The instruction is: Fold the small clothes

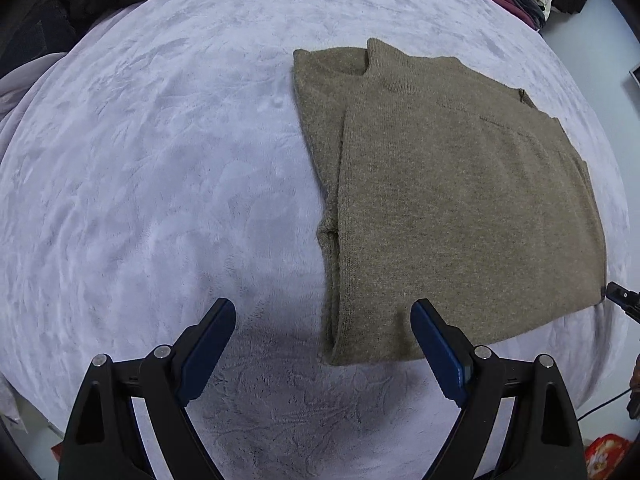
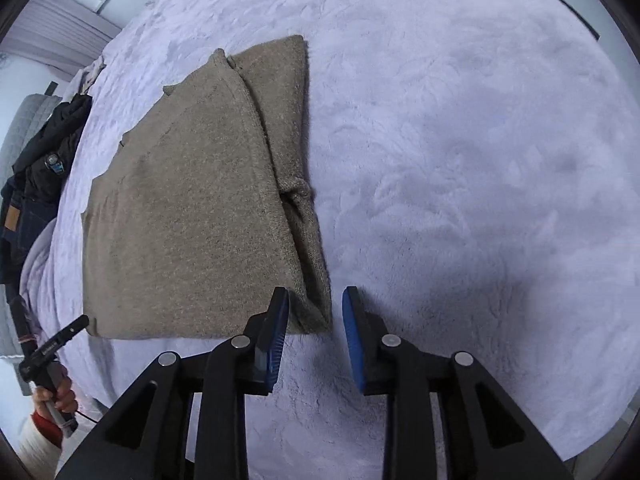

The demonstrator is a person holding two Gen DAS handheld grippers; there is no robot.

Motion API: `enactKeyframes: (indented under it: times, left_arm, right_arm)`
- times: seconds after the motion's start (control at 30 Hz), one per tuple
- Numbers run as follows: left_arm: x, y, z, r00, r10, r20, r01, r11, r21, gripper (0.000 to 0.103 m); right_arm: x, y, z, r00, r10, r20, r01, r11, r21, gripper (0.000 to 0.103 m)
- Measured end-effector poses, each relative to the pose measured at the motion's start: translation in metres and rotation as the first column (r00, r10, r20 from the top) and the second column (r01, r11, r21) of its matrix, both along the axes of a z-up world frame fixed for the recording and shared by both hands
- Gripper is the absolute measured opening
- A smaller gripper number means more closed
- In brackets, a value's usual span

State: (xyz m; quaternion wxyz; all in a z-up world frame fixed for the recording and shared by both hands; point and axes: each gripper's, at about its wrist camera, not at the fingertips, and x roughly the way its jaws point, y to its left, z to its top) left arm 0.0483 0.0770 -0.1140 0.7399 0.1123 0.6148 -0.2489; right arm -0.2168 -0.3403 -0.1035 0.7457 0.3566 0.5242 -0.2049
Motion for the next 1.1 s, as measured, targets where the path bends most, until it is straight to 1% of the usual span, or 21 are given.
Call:
enactKeyframes:
  times: [0.03,0.1,0.13,0.2,0.3,0.4,0.5,0.6,0.7,0.77,0.83,0.93,1.03,1.1]
  left_arm:
    - [0.0,-0.001,-0.001,1.0,0.003,0.004,-0.003,1.0,0.005,0.09]
    - [0.001,-0.002,-0.008,1.0,0.012,0.01,-0.013,0.998,0.054,0.09]
    - [0.004,-0.002,-0.013,1.0,0.014,0.008,-0.014,0.997,0.08,0.09]
    - [0.002,0.004,-0.028,1.0,0.019,0.0,-0.019,0.994,0.105,0.09]
    - [-0.002,0.019,-0.031,0.999,0.034,-0.011,-0.033,0.997,0.075,0.09]
    - [-0.008,0.028,-0.025,1.0,0.028,-0.003,-0.028,0.997,0.074,0.09]
    - [-0.014,0.039,-0.02,0.999,0.033,-0.013,-0.032,0.997,0.07,0.09]
    - [-0.018,0.051,-0.016,0.998,0.055,-0.024,-0.054,0.997,0.063,0.09]
    - [-0.024,0.067,-0.014,0.996,0.082,-0.041,-0.08,0.995,0.058,0.09]
    - [-0.029,0.075,-0.012,0.994,0.094,-0.051,-0.091,0.994,0.057,0.09]
    - [-0.037,0.08,-0.011,0.993,0.101,-0.055,-0.098,0.994,0.052,0.09]
    - [-0.057,0.086,-0.009,0.991,0.109,-0.076,-0.106,0.993,0.044,0.09]
    - [-0.065,0.087,-0.007,0.991,0.112,-0.072,-0.109,0.993,0.05,0.09]
    - [-0.067,0.089,-0.005,0.991,0.116,-0.07,-0.113,0.993,0.041,0.09]
  right_arm:
    - [0.0,0.006,0.008,1.0,0.01,0.016,-0.009,1.0,-0.024,0.031]
    - [0.007,0.018,0.02,0.998,0.039,0.044,-0.037,0.998,-0.047,0.033]
    - [0.011,0.025,0.023,0.997,0.057,0.052,-0.054,0.997,-0.05,0.035]
    - [0.025,0.043,0.027,0.991,0.112,0.067,-0.109,0.993,-0.046,0.039]
    - [0.04,0.068,0.024,0.981,0.178,0.082,-0.176,0.984,-0.02,0.04]
    - [0.052,0.094,0.016,0.969,0.226,0.098,-0.229,0.973,0.02,0.04]
    - [0.062,0.115,0.007,0.962,0.253,0.105,-0.262,0.962,0.073,0.04]
    - [0.068,0.134,-0.001,0.955,0.278,0.104,-0.288,0.951,0.107,0.04]
    - [0.073,0.147,-0.005,0.951,0.291,0.104,-0.303,0.944,0.13,0.04]
    - [0.075,0.154,-0.007,0.949,0.297,0.103,-0.309,0.941,0.141,0.047]
    - [0.077,0.16,-0.009,0.948,0.299,0.105,-0.312,0.938,0.149,0.049]
    - [0.084,0.167,-0.013,0.948,0.303,0.101,-0.316,0.935,0.16,0.051]
    - [0.087,0.173,-0.014,0.945,0.311,0.099,-0.324,0.932,0.165,0.051]
    - [0.089,0.175,-0.013,0.943,0.318,0.097,-0.33,0.93,0.163,0.053]
